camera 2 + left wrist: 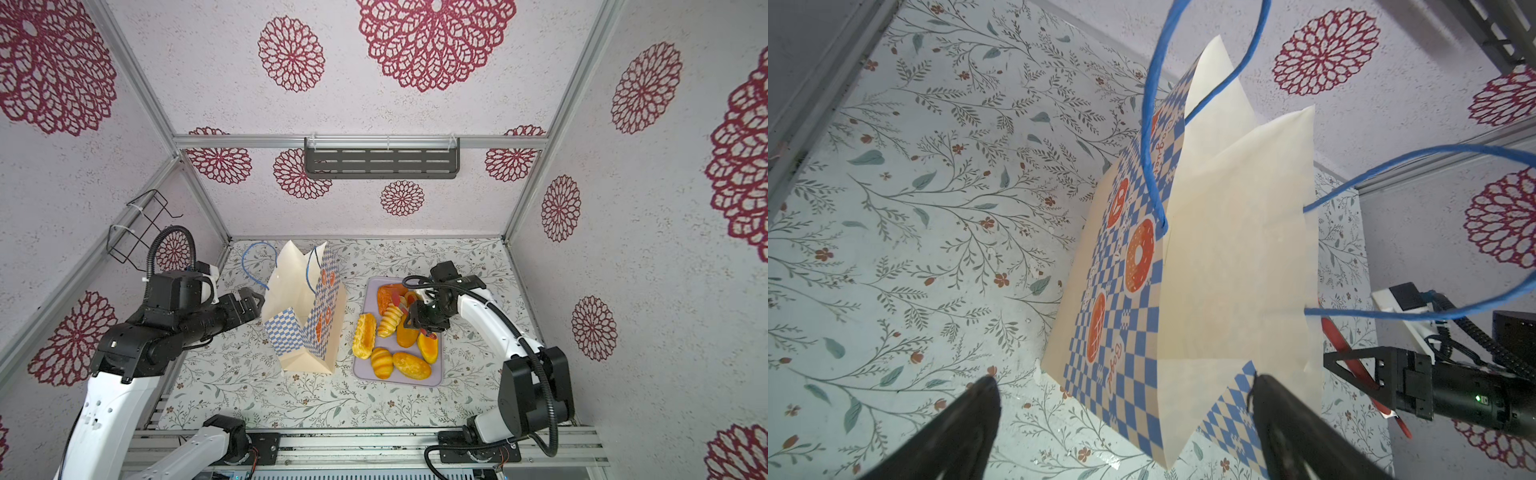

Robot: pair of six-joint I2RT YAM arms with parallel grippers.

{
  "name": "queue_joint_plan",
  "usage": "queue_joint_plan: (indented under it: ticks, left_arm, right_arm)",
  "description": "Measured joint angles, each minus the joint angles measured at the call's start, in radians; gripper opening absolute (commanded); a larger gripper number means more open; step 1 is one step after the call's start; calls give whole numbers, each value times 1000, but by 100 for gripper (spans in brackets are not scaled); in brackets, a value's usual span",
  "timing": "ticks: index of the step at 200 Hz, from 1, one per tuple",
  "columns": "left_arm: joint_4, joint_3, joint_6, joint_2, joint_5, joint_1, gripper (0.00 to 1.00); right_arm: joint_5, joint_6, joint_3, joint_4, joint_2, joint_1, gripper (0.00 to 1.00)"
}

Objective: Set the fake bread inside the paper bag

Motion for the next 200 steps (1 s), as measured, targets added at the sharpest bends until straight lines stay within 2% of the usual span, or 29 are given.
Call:
queue_joint_plan:
  ticks: [74,121,139,179,200]
  left_arm:
    - [138,-124,-32,36,58,7,100]
    - [216,-143,-44,81,73,8,90]
    - [234,-143,-44,88,74,8,82]
    - [268,-143,-45,99,87,8,49]
    - [283,-143,-48,118,96,3,37]
  right_arm:
    - [-2,0,0,31,37,3,45]
    - [0,0,0,36,41,3,34]
    - [1,1,0,37,41,3,28]
    - [4,5,0,39,35,3,19]
    - [10,8,0,38,11,3,15]
